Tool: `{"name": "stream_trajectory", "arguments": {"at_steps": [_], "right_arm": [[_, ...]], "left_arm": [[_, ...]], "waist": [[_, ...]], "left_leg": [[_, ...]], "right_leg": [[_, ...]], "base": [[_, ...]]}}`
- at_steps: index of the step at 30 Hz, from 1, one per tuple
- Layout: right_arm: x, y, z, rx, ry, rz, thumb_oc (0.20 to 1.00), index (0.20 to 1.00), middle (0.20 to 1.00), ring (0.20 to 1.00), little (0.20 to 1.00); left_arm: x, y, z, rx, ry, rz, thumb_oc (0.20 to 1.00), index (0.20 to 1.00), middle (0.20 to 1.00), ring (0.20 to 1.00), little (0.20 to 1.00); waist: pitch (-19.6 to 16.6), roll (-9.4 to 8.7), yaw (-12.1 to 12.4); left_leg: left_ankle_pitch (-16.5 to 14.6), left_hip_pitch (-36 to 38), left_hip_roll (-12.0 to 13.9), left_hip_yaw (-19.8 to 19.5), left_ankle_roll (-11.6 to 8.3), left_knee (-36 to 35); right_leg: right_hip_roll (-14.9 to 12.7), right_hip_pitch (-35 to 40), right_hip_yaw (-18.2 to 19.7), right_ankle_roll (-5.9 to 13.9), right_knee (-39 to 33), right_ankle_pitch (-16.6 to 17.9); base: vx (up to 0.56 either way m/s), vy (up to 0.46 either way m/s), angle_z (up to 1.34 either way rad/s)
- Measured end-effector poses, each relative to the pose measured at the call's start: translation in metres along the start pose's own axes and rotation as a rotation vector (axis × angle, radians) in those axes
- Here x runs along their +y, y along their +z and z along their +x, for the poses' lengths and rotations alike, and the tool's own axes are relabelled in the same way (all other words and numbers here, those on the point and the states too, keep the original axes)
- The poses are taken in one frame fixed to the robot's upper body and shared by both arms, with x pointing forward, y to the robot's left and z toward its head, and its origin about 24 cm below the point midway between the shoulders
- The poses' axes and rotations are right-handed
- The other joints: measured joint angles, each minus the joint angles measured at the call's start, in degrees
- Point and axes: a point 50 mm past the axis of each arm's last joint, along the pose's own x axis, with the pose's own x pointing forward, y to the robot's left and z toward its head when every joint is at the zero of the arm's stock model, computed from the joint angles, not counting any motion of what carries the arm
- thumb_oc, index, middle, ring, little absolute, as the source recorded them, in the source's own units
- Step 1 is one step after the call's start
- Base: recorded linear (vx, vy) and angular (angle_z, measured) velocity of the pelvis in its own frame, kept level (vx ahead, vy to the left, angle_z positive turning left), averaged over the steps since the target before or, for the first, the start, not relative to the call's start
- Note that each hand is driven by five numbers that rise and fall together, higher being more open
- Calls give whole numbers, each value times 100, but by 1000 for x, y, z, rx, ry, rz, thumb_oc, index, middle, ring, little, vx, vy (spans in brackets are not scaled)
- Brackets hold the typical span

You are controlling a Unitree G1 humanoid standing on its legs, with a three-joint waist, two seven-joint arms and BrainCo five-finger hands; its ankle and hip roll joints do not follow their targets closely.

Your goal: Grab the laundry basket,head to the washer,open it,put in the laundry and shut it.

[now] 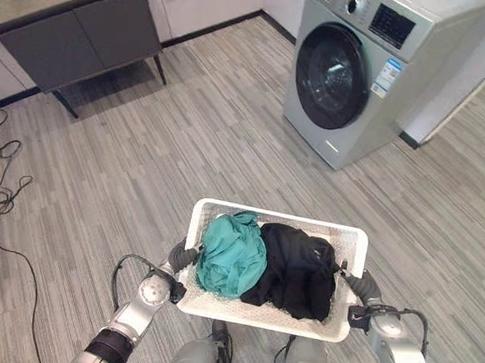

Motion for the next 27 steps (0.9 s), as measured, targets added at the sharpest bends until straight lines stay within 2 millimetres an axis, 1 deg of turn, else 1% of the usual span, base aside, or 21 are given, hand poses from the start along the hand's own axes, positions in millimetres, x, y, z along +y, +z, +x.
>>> {"name": "stream_trajectory", "arguments": {"at_steps": [1,3,5,6,7,8,10,11,12,13,14,15,16,18,20,21,23,24,25,26,27], "right_arm": [[0,3,0,-12,-2,2,200,200,200,200,200],[-1,3,-1,-10,-5,-9,200,200,200,200,200],[-1,2,-1,-7,-5,-15,200,200,200,200,200],[-1,0,-3,-1,-6,-14,200,200,200,200,200],[-12,3,-18,-47,-39,-4,200,200,200,200,200],[-11,0,-17,-39,-46,12,200,200,200,200,200],[-10,-6,-11,2,-45,14,200,200,200,200,200],[-10,-15,-14,30,-45,21,200,200,200,200,200],[-10,-19,-16,44,-48,38,200,200,200,200,200],[-10,-26,-17,69,-54,55,200,200,200,200,200],[-9,-27,-15,76,-53,68,200,200,200,200,200],[-9,-31,-15,94,-59,89,200,200,200,200,200],[-6,-23,-9,72,-55,85,200,200,200,200,200],[-2,-18,-4,60,-44,76,200,200,200,200,200],[-2,-16,-3,52,-40,71,200,200,200,200,200],[1,-16,-3,54,-35,76,200,200,200,200,200],[3,-12,0,42,-29,80,200,200,200,200,200],[4,-11,0,39,-26,79,200,200,200,200,200],[5,-9,1,32,-23,78,200,200,200,200,200],[3,-6,1,23,-26,76,200,200,200,200,200],[0,-10,-1,32,-32,66,200,200,200,200,200]], "left_arm": [[2,0,0,-2,-1,9,200,200,200,200,200],[1,0,-1,-1,-13,21,200,200,200,200,200],[-2,-5,-4,13,-19,17,200,200,200,200,200],[-5,-1,-2,3,-22,6,200,200,200,200,200],[-2,14,8,-21,-4,4,200,200,200,200,200],[-1,18,13,-36,-1,10,200,200,200,200,200],[1,23,17,-50,-20,71,200,200,200,200,200],[-2,22,14,-55,-28,73,200,200,200,200,200],[-5,21,13,-54,-32,69,200,200,200,200,200],[-11,14,10,-31,-48,63,200,200,200,200,200],[-11,11,10,-19,-49,63,200,200,200,200,200],[-12,10,11,-10,-57,71,200,200,200,200,200],[-14,4,6,8,-51,54,200,200,200,200,200],[-14,-9,0,47,-45,43,200,200,200,200,200],[-11,-6,1,34,-31,38,200,200,200,200,200],[-8,-4,2,26,-25,44,200,200,200,200,200],[-4,-4,3,28,-11,39,200,200,200,200,200],[-4,-7,0,35,-8,33,200,200,200,200,200],[-4,-8,-1,38,-6,30,200,200,200,200,200],[-5,-6,0,32,-8,27,200,200,200,200,200],[-8,-4,1,23,-13,18,200,200,200,200,200]], "waist": [[0,32,-61],[-33,-33,-151],[-53,-44,-149],[-33,-44,-199],[26,95,-393],[8,156,-582],[-128,-109,-631],[-307,-296,-651],[-377,-346,-677],[-584,-250,-855],[-577,-252,-907],[-603,-291,-933],[-610,-239,-744],[-725,-184,-655],[-721,-259,-611],[-716,-373,-516],[-649,-585,-424],[-652,-622,-418],[-652,-653,-420],[-612,-576,-462],[-617,-524,-456]], "left_leg": [[7,-15,36,-107,-6,-46],[91,23,-17,-192,-111,-81],[-19,105,-30,-219,-212,-45],[-68,76,-23,-311,-291,8],[-252,-121,-63,-1188,-436,293],[-187,-32,80,-1580,-278,155],[-464,308,155,-1584,-360,33],[-658,445,125,-1621,-436,31],[-762,492,144,-1651,-543,128],[-935,439,423,-1545,-940,579],[-853,210,522,-1382,-1369,1303],[-777,-665,679,-1052,-1668,3383],[-269,-925,693,-957,-1671,4622],[77,-1153,659,-818,-1605,5735],[130,-1144,787,-525,-1555,5512],[-58,-1061,1042,-92,-1286,5125],[-125,-978,1299,183,-1183,4035],[-69,-904,1386,151,-1270,3244],[41,-812,1436,148,-1382,2341],[221,-792,1538,105,-1438,1594],[383,-767,1628,-51,-1528,979]], "right_leg": [[335,-104,-46,-6,-309,-126],[432,-137,-275,-74,-777,-26],[501,-17,-323,-168,-1290,508],[499,-23,-263,-274,-1075,391],[389,-717,-230,-53,426,-549],[613,-637,-364,-47,-595,-609],[732,-380,-795,214,-2256,-114],[615,-284,-896,202,-2393,-45],[591,-275,-915,91,-2292,180],[751,-206,-982,137,-2175,257],[863,-62,-1011,92,-2237,277],[999,152,-1027,-198,-2477,437],[1227,368,-908,-541,-2553,309],[1480,651,-662,-736,-2787,294],[1569,887,-479,-860,-2946,339],[1651,1149,-221,-1104,-3314,532],[1691,1447,-126,-1123,-3630,671],[1753,1556,-66,-1068,-3656,649],[1770,1599,-36,-833,-3619,506],[1806,1562,-107,-188,-3369,169],[1761,1422,-401,-256,-2983,-398]], "base": [[114,21,62],[0,0,55],[875,-104,11],[947,-115,63],[466,-66,105],[306,-44,108],[558,-178,46],[479,-184,44],[328,-199,76],[159,-156,79],[381,-257,84],[266,-143,11],[396,-179,-55],[248,-64,-87],[344,34,-38],[278,140,-42],[177,121,-56],[163,137,-62],[327,255,-52],[326,241,-33],[243,173,-19]]}}
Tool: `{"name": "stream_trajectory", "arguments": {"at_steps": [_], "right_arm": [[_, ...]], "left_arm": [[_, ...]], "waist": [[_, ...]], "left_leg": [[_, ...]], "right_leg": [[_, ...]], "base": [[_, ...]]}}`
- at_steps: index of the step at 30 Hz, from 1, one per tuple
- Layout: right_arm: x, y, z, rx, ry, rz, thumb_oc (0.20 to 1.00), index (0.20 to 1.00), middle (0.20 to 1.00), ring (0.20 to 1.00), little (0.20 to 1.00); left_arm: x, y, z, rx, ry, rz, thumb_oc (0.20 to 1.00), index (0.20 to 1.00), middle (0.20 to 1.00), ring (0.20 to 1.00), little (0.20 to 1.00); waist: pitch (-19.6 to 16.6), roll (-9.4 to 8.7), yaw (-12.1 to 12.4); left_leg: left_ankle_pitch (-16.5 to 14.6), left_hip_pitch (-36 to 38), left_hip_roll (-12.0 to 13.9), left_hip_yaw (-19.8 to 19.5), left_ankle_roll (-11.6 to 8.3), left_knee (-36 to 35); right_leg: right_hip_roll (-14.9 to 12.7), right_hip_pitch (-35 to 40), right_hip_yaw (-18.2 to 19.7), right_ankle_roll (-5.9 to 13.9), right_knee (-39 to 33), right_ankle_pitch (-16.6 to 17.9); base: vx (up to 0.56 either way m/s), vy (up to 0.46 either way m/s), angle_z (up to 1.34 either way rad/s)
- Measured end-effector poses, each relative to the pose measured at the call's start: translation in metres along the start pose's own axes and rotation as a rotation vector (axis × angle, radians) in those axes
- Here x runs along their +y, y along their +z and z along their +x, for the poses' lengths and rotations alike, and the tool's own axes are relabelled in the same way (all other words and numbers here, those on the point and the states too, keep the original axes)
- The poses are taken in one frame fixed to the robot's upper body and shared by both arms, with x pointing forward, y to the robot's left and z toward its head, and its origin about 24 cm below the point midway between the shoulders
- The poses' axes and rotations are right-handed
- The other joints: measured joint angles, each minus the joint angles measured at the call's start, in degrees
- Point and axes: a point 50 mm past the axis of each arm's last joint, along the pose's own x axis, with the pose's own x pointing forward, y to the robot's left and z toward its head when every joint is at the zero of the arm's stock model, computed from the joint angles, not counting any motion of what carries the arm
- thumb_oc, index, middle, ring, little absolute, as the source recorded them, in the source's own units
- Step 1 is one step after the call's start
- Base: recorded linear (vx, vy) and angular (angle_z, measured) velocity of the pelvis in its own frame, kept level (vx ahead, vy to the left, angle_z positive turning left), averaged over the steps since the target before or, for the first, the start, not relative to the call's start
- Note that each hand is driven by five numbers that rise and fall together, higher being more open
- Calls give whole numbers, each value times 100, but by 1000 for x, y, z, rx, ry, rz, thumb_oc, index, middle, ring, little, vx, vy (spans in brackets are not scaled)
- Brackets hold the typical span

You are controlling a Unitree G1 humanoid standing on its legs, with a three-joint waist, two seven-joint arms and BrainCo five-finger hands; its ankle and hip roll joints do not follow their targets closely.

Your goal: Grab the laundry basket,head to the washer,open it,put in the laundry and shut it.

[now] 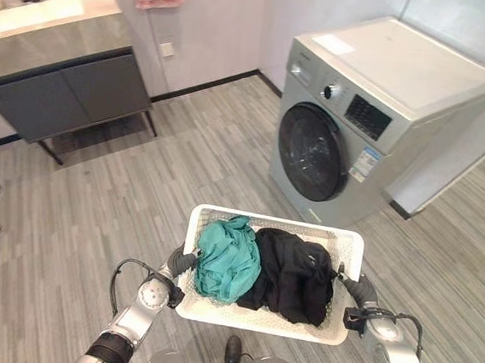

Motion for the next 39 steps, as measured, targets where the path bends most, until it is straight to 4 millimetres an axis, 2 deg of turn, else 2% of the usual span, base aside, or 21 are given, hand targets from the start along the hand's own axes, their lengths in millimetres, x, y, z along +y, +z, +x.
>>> {"name": "stream_trajectory", "arguments": {"at_steps": [1,2,3,4,5,6,7,8,11,15,17,21,26,29,31,32,33,34,36,37,39], "right_arm": [[-1,-3,-2,10,-2,-8,200,200,200,200,200],[-2,-7,-4,20,-1,-12,200,200,200,200,200],[1,-8,-4,22,2,-8,200,200,200,200,200],[-1,-2,-3,4,0,-16,200,200,200,200,200],[-4,1,-3,-8,0,-26,200,200,200,200,200],[-12,0,-7,-8,-1,-62,200,200,200,200,200],[-11,-3,-7,5,-6,-58,200,200,200,200,200],[-10,-2,-7,2,-5,-54,200,200,200,200,200],[-9,-2,-7,-3,-2,-53,200,200,200,200,200],[-6,1,-5,-12,1,-44,200,200,200,200,200],[-3,3,-4,-20,7,-43,200,200,200,200,200],[8,2,-3,-20,33,-37,200,200,200,200,200],[12,6,0,-33,37,-30,200,200,200,200,200],[12,9,2,-36,31,-27,200,200,200,200,200],[11,9,1,-36,31,-29,200,200,200,200,200],[13,13,3,-50,36,-30,200,200,200,200,200],[14,19,5,-68,39,-31,200,200,200,200,200],[14,22,5,-80,38,-32,200,200,200,200,200],[12,20,4,-71,38,-41,200,200,200,200,200],[13,22,5,-78,43,-57,200,200,200,200,200],[13,21,5,-73,38,-58,200,200,200,200,200]], "left_arm": [[-2,0,-1,-2,-3,-5,200,200,200,200,200],[-3,-2,-2,5,-10,-1,200,200,200,200,200],[-3,-5,-3,13,-10,2,200,200,200,200,200],[-4,-4,-3,12,-8,-7,200,200,200,200,200],[-5,-3,-3,8,-7,-14,200,200,200,200,200],[-8,-1,-2,0,-15,-21,200,200,200,200,200],[-11,-2,-2,4,-26,-20,200,200,200,200,200],[-10,-3,-2,7,-24,-17,200,200,200,200,200],[-10,-5,-3,12,-23,-14,200,200,200,200,200],[-7,-6,-4,12,-19,-4,200,200,200,200,200],[-6,-8,-5,17,-18,-3,200,200,200,200,200],[6,-10,-6,21,7,18,200,200,200,200,200],[11,-9,-7,14,21,16,200,200,200,200,200],[10,-10,-7,17,16,17,200,200,200,200,200],[11,-10,-8,15,17,15,200,200,200,200,200],[12,-11,-9,20,20,11,200,200,200,200,200],[11,-14,-11,28,18,0,200,200,200,200,200],[12,-11,-12,15,22,-4,200,200,200,200,200],[13,-11,-12,13,32,-21,200,200,200,200,200],[14,-12,-12,23,38,-31,200,200,200,200,200],[12,-12,-11,22,35,-39,200,200,200,200,200]], "waist": [[-23,2,33],[-54,-11,1],[-52,-42,62],[61,189,129],[76,265,159],[71,332,124],[18,425,144],[41,353,184],[71,303,247],[81,282,307],[74,368,311],[67,217,444],[89,181,551],[181,292,474],[257,246,452],[356,258,544],[407,339,558],[457,426,543],[475,432,430],[499,490,394],[472,413,324]], "left_leg": [[83,114,45,-103,-26,-417],[278,234,84,-166,10,-901],[431,229,-76,-233,48,-1175],[580,297,-207,-783,34,-1588],[609,301,-182,-878,9,-1610],[659,251,-146,-897,-41,-1603],[666,256,-129,-1127,-56,-1718],[681,212,-224,-1271,-40,-1657],[679,34,-298,-1148,-32,-1422],[679,71,-501,-861,21,-1389],[963,202,-609,-718,476,-1485],[716,424,-1157,-411,760,-1595],[423,467,-1583,-270,990,-1587],[295,585,-1627,-261,1157,-1605],[206,717,-1714,-213,1337,-1565],[144,852,-1733,-34,1426,-1633],[116,898,-1731,93,1467,-1697],[108,860,-1717,153,1482,-1692],[71,873,-1759,161,1518,-1646],[6,856,-1703,174,1451,-1590],[-120,872,-1807,171,1408,-1538]], "right_leg": [[7,10,-98,-170,105,-69],[122,123,-11,-514,-3,92],[143,216,131,-102,-139,146],[44,-70,155,971,437,-133],[68,-183,146,172,581,-178],[-3,148,479,-1017,54,223],[47,282,453,-824,-137,279],[61,432,495,-885,-281,316],[53,726,498,-843,-492,309],[-134,1010,598,-557,-617,239],[-256,1115,708,-337,-597,143],[-888,1012,1075,-60,-378,100],[-1353,939,1149,220,-254,62],[-1369,223,1299,246,1274,36],[-1436,-452,1411,215,2537,54],[-1534,-787,1338,273,3147,125],[-1672,-1116,862,269,3280,-21],[-1671,-1348,455,240,2992,-78],[-1473,-1524,335,339,2403,-69],[-1203,-1561,307,375,1431,6],[-1158,-1714,343,392,612,432]], "base": [[218,174,-21],[214,178,-38],[225,177,-71],[169,153,-73],[204,222,-59],[201,224,-19],[202,281,-22],[91,153,-15],[211,332,-6],[124,236,-9],[74,206,-14],[73,281,-18],[92,281,-12],[53,206,-4],[126,253,-34],[118,133,-80],[316,133,-81],[368,72,-41],[426,25,-9],[389,-56,-7],[363,-73,12]]}}
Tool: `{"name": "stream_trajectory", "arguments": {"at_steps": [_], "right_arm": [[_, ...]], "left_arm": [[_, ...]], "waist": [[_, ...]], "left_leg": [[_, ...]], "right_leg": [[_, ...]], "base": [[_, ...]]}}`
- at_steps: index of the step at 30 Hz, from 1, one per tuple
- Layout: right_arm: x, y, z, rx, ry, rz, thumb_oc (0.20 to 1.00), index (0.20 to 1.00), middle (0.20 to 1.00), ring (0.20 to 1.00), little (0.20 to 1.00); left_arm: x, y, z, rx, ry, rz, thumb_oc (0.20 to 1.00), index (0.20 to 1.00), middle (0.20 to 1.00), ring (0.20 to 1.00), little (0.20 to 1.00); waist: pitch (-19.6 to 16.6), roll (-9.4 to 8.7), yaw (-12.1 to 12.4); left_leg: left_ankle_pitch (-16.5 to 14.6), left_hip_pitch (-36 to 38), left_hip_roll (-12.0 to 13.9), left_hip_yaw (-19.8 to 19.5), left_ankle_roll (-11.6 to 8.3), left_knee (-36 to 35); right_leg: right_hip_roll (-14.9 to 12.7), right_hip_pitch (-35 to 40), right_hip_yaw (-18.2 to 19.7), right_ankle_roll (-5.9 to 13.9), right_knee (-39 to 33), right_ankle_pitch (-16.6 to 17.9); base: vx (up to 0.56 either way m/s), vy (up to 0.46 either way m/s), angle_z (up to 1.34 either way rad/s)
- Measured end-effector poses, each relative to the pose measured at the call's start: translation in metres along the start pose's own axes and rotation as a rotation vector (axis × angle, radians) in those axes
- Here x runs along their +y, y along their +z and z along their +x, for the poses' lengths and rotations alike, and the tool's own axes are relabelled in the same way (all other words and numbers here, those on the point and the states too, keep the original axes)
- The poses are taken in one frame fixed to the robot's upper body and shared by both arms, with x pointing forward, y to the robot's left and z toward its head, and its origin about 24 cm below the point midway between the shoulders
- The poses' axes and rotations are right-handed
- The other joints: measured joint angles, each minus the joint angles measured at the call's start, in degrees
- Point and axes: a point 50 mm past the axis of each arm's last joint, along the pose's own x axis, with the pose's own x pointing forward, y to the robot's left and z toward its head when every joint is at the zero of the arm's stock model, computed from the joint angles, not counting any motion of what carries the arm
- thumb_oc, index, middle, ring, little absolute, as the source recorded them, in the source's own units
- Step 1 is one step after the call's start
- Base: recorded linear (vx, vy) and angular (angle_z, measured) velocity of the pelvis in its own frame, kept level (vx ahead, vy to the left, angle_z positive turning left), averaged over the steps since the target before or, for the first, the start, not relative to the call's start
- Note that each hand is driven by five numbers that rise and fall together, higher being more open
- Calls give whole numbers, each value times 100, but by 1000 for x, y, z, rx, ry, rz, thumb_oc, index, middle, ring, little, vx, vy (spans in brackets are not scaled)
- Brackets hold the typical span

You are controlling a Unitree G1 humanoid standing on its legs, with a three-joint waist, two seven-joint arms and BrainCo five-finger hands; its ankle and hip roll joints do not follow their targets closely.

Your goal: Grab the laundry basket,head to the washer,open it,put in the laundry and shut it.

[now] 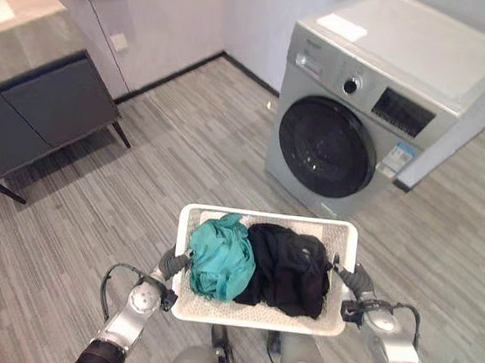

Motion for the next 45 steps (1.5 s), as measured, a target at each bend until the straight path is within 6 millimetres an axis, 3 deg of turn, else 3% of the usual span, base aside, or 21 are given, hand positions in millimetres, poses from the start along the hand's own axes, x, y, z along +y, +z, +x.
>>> {"name": "stream_trajectory", "arguments": {"at_steps": [4,6,7,8,9,10,11,13,15,17,19,24,26,29,30,31,32,34,38,43,45], "right_arm": [[-1,-5,-3,21,-3,-1,200,200,200,200,200],[-2,-14,-7,48,0,-1,200,200,200,200,200],[-4,-16,-9,57,0,-5,200,200,200,200,200],[-5,-17,-9,59,-3,-7,200,200,200,200,200],[-7,-17,-10,60,-7,-12,200,200,200,200,200],[-7,-8,-6,30,-6,-15,200,200,200,200,200],[-6,-2,-3,10,-6,-15,200,200,200,200,200],[-6,8,1,-25,-15,-18,200,200,200,200,200],[-1,5,-2,-21,-9,-7,200,200,200,200,200],[-3,4,-7,-30,-24,-2,200,200,200,200,200],[-4,10,-20,-81,-21,7,200,200,200,200,200],[1,20,-46,-169,22,41,200,200,200,200,200],[0,28,-61,-225,50,59,200,200,200,200,200],[-6,23,-79,-235,75,47,200,200,200,200,200],[-11,20,-90,-224,98,10,200,200,200,200,200],[-12,17,-93,-215,95,9,200,200,200,200,200],[-12,17,-97,-207,111,7,200,200,200,200,200],[-7,32,-101,-269,163,-12,200,200,200,200,200],[-7,64,-105,-408,191,-38,200,200,200,200,200],[-29,119,-97,-615,160,-182,200,200,200,200,200],[-39,132,-100,-655,140,-239,200,200,200,200,200]], "left_arm": [[-1,0,1,2,0,-3,200,200,200,200,200],[-3,-1,0,5,-5,-5,200,200,200,200,200],[-7,-3,-1,14,-11,-14,200,200,200,200,200],[-7,-2,0,13,-12,-16,200,200,200,200,200],[-9,-2,0,10,-12,-22,200,200,200,200,200],[-8,-2,0,9,-6,-22,200,200,200,200,200],[-7,-2,-1,12,-4,-23,200,200,200,200,200],[-4,2,2,-5,10,-23,200,200,200,200,200],[-1,2,2,-5,41,-24,200,200,200,200,200],[1,9,2,-34,53,-27,200,200,200,200,200],[10,18,-4,-89,97,-52,200,200,200,200,200],[27,20,-29,-161,191,-91,200,200,200,200,200],[32,16,-47,-178,230,-64,200,200,200,200,200],[33,13,-71,-197,262,-21,200,200,200,200,200],[32,15,-87,-218,273,28,200,200,200,200,200],[32,17,-89,-231,276,37,200,200,200,200,200],[36,18,-92,-236,295,54,200,200,200,200,200],[50,21,-113,-250,348,108,200,200,200,200,200],[89,68,-132,-467,456,268,200,200,200,200,200],[123,126,-135,-712,502,468,200,200,200,200,200],[127,137,-133,-759,513,479,200,200,200,200,200]], "waist": [[-73,-70,-162],[-205,-151,-149],[-312,-57,-161],[-365,-59,-205],[-393,-30,-176],[-415,-14,-128],[-446,4,-106],[-519,35,-144],[-550,-154,-91],[-539,-293,-162],[-490,-417,-164],[-411,-493,-63],[-327,-443,0],[-230,-256,-164],[-251,-47,-206],[-219,-47,-275],[-196,-138,-293],[-169,-150,-159],[-193,-188,-151],[-265,-243,-137],[-275,-241,-145]], "left_leg": [[-344,82,-19,-450,-127,332],[-579,226,46,-753,-313,542],[-738,359,291,-901,-574,694],[-932,166,518,-840,-756,1468],[-1025,22,671,-747,-769,2025],[-1018,-401,946,-618,-837,3157],[-1035,-554,1061,-591,-865,3614],[-540,-766,1153,-856,-978,4255],[-377,-870,1171,-938,-963,4568],[-384,-916,1296,-867,-952,4132],[-393,-806,1448,-755,-1054,2537],[-4,-690,1235,-1138,-1263,489],[160,-687,1010,-1745,-1176,239],[287,-541,1130,-1636,-1130,280],[300,-301,1257,-1371,-1144,218],[429,-301,1191,-1335,-1206,178],[423,-160,963,-1101,-1102,106],[377,111,838,-589,-905,-50],[286,242,552,-251,-690,-55],[261,284,470,-206,-643,-86],[261,283,456,-263,-643,-82]], "right_leg": [[14,280,162,-1,-599,322],[101,655,298,-152,-697,625],[343,903,276,-329,-674,721],[460,1177,68,-589,-821,855],[588,1278,-9,-834,-833,765],[766,1434,-44,-1014,-830,619],[842,1455,-41,-1062,-799,608],[1089,1551,52,-1269,-603,327],[1101,1796,276,-1378,-658,335],[1077,1932,354,-1433,-777,284],[1091,2033,512,-1426,-953,291],[1196,2233,1014,-1316,-1075,251],[1214,2270,1365,-1228,-1042,197],[1285,2409,1687,-1059,-1040,72],[1325,2399,1881,-931,-967,-52],[1234,2392,1878,-861,-916,-101],[1053,2269,2109,-693,-816,-174],[812,2190,2352,-547,-684,-222],[473,2226,2518,-277,-784,-208],[367,2323,2495,-182,-952,-149],[358,2400,2460,-182,-1018,-124]], "base": [[404,-132,61],[356,-247,81],[400,-381,88],[247,-284,78],[240,-272,42],[153,-152,-9],[193,-186,-25],[192,-116,-34],[218,-13,-50],[239,134,-32],[148,154,-36],[114,160,-56],[85,141,-83],[106,201,-69],[90,258,-68],[107,342,-67],[97,339,-62],[49,263,-109],[2,172,-43],[-2,45,-4],[13,21,12]]}}
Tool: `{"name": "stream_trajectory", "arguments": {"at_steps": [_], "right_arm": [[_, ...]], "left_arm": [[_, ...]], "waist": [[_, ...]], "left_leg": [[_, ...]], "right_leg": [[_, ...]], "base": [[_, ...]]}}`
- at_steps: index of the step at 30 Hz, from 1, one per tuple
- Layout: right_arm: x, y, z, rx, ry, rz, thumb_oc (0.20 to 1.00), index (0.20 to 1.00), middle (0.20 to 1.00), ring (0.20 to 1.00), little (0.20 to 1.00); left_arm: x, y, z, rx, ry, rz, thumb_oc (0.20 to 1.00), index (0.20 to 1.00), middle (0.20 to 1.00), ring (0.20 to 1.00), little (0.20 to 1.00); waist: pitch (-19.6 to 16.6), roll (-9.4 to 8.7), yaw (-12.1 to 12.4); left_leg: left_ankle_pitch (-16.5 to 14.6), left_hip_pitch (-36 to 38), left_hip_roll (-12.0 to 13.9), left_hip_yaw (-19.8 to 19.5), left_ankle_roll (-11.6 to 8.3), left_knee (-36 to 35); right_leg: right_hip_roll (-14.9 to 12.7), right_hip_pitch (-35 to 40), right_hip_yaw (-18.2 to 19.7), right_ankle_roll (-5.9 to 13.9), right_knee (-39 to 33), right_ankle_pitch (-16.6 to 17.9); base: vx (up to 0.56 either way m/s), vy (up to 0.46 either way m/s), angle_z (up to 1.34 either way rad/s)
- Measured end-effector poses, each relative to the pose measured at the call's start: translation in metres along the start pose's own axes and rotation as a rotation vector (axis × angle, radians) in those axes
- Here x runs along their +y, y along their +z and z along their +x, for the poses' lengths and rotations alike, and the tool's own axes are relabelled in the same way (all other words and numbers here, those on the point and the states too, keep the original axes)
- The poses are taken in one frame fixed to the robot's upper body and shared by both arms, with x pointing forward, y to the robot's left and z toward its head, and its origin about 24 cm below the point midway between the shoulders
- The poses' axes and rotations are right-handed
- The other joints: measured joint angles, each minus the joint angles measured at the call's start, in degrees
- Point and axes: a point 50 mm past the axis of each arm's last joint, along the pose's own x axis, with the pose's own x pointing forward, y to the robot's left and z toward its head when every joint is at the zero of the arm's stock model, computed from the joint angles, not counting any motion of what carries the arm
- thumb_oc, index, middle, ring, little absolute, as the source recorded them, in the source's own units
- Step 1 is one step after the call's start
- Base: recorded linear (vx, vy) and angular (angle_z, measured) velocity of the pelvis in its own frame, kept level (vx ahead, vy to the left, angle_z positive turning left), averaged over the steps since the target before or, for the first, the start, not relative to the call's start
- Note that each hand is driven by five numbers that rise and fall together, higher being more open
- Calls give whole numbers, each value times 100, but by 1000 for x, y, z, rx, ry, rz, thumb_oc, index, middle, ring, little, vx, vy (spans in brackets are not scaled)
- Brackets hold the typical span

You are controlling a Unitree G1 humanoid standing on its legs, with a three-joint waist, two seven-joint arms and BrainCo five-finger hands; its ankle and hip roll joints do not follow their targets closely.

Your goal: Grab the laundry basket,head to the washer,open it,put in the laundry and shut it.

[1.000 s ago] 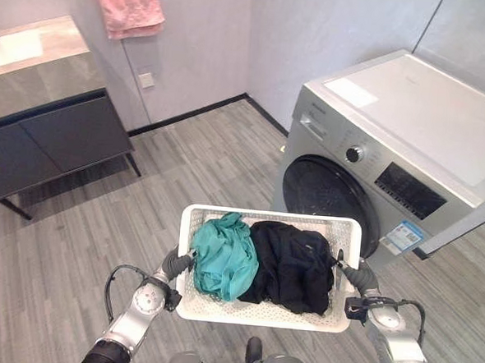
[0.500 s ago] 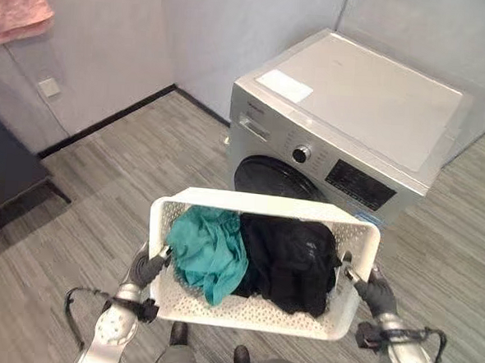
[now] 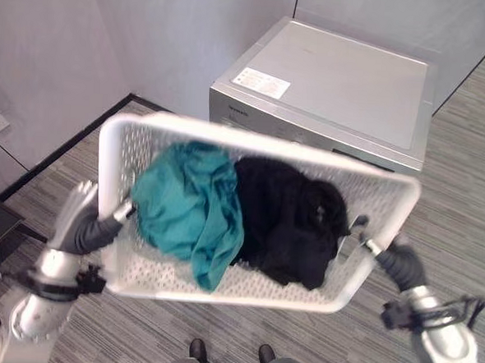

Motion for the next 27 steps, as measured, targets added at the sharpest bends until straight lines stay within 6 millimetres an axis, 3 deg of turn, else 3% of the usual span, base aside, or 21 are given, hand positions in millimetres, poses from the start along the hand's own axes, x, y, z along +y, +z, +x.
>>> {"name": "stream_trajectory", "arguments": {"at_steps": [1,6,7,10,11,15,18,24,25,27], "right_arm": [[-12,14,5,-50,2,-54,200,200,200,200,200],[-32,28,21,-95,5,-126,200,200,200,200,200],[-43,26,33,-77,9,-169,200,200,200,200,200],[-58,26,63,-58,5,-205,200,200,200,200,200],[-67,13,79,28,4,-234,200,200,200,200,200],[-68,-6,112,163,18,-235,200,200,200,200,200],[-66,-13,128,243,38,-264,200,200,200,200,200],[-79,-3,146,245,-39,-274,200,200,200,200,200],[-80,1,149,237,-48,-275,200,200,200,200,200],[-81,11,169,245,-51,-317,200,200,200,200,200]], "left_arm": [[7,7,13,-65,27,8,200,200,200,200,200],[23,16,49,-186,51,30,200,200,200,200,200],[16,15,71,-211,25,-18,200,200,200,200,200],[-1,6,104,-179,-35,-86,200,200,200,200,200],[-22,1,132,-137,-134,-134,200,200,200,200,200],[-48,-14,178,3,-302,-138,200,200,200,200,200],[-52,-6,211,49,-323,-129,200,200,200,200,200],[-61,-6,226,122,-330,-194,200,200,200,200,200],[-60,-5,228,121,-326,-197,200,200,200,200,200],[-48,-3,238,134,-289,-184,200,200,200,200,200]], "waist": [[-45,-14,-7],[-170,-54,-32],[-269,-50,8],[-394,-69,5],[-489,-119,5],[-517,-160,-24],[-524,-136,-163],[-484,-156,-138],[-402,-189,-137],[37,-454,55]], "left_leg": [[0,5,6,-28,0,-6],[3,16,24,-192,-4,10],[10,3,20,-237,-15,16],[32,18,30,-294,-45,30],[60,-1,27,-420,-56,37],[143,-78,93,-557,-136,41],[250,-338,96,-820,-168,49],[316,-627,155,-988,-256,299],[292,-772,176,-1021,-274,622],[282,-1427,75,-1455,-281,2272]], "right_leg": [[-3,39,-56,-9,-55,11],[4,213,-239,-15,-219,66],[-1,244,-286,-15,-257,84],[0,339,-359,-26,-343,123],[12,391,-473,-41,-398,149],[90,404,-645,-102,-444,197],[133,295,-892,-137,-475,249],[300,233,-1138,-211,-452,218],[327,195,-1201,-255,-351,209],[339,213,-1206,-484,-9,68]], "base": [[25,15,16],[7,-14,18],[11,-44,17],[6,-74,16],[-2,-75,27],[-18,-88,19],[-27,-129,41],[-1,-172,23],[32,-170,14],[91,-24,-18]]}}
